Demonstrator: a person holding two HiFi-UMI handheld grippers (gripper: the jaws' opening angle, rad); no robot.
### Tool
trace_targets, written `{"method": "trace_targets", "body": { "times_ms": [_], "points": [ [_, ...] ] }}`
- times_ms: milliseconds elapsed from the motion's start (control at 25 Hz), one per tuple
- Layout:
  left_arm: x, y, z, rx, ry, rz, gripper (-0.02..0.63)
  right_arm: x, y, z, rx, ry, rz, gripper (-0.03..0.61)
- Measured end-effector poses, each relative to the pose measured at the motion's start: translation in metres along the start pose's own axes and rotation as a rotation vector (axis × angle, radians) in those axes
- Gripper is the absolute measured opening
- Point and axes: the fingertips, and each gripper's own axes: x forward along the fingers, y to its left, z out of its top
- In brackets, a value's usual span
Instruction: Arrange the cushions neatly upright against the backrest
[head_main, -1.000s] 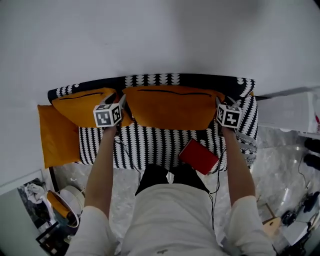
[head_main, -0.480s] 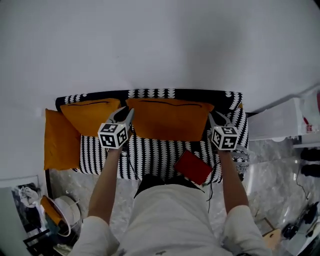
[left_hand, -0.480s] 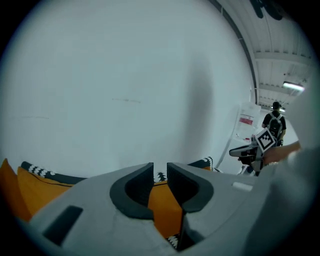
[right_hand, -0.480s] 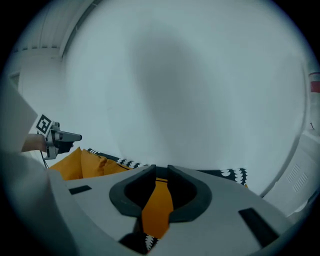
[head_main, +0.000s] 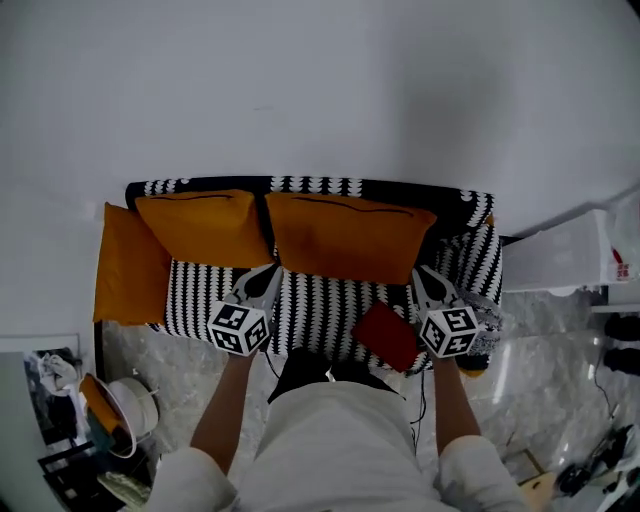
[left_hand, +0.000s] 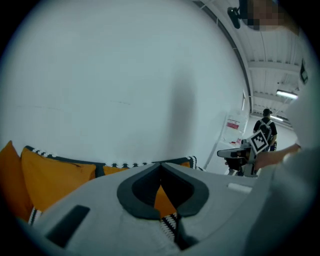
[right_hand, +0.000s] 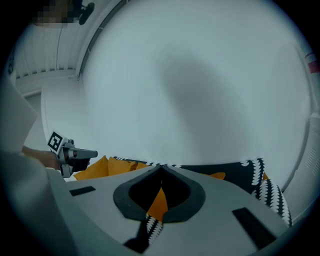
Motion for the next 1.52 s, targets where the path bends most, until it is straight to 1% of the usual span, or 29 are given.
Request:
{"method": "trace_targets", "body": {
  "times_ms": [120, 240, 400, 520, 680, 840, 1000, 1120, 1240, 1360, 1520],
  "points": [
    [-0.016, -0.011, -0.032, -0.062, 0.033, -0.005, 0.012, -0.007, 0.017, -0.025, 0.044, 0.017, 0.027, 0.009],
    [-0.035, -0.027, -0.064, -0.095, 0.082, -0.027, 0.012, -0.016, 0.041, -0.057, 0.093, 0.057, 0.049, 0.009],
    [-0.064, -0.058, -0.105, -0.162, 0.134, -0.082, 0.012, -0.034, 0.085, -0.098, 0.111, 0.129, 0.088, 0.008],
    [-0.09, -0.073, -0.126, -0.184, 0.148, -0.115, 0.012, -0.047, 0.123, -0.116, 0.134, 0.15, 0.112, 0.009],
    [-0.137, -0.073, -0.137, -0.185, 0.121, -0.152, 0.012, -0.059, 0.182, -0.129, 0.142, 0.143, 0.14, 0.009],
    [-0.196, -0.067, -0.143, -0.156, 0.07, -0.183, 0.012, -0.072, 0.251, -0.137, 0.089, 0.135, 0.184, 0.008],
    [-0.256, -0.056, -0.148, -0.166, 0.009, -0.182, 0.012, -0.09, 0.318, -0.14, 0.059, 0.112, 0.223, 0.008],
    [-0.291, -0.054, -0.155, -0.17, -0.019, -0.2, 0.012, -0.109, 0.358, -0.143, 0.041, 0.092, 0.226, 0.008],
    [-0.314, -0.057, -0.167, -0.16, -0.013, -0.233, 0.012, -0.128, 0.383, -0.15, 0.04, 0.083, 0.203, 0.008],
    [-0.331, -0.062, -0.177, -0.162, -0.003, -0.257, 0.012, -0.148, 0.396, -0.158, 0.037, 0.085, 0.182, 0.008],
    [-0.349, -0.064, -0.174, -0.152, -0.022, -0.261, 0.012, -0.163, 0.41, -0.162, 0.036, 0.076, 0.181, 0.008]
  ]
}}
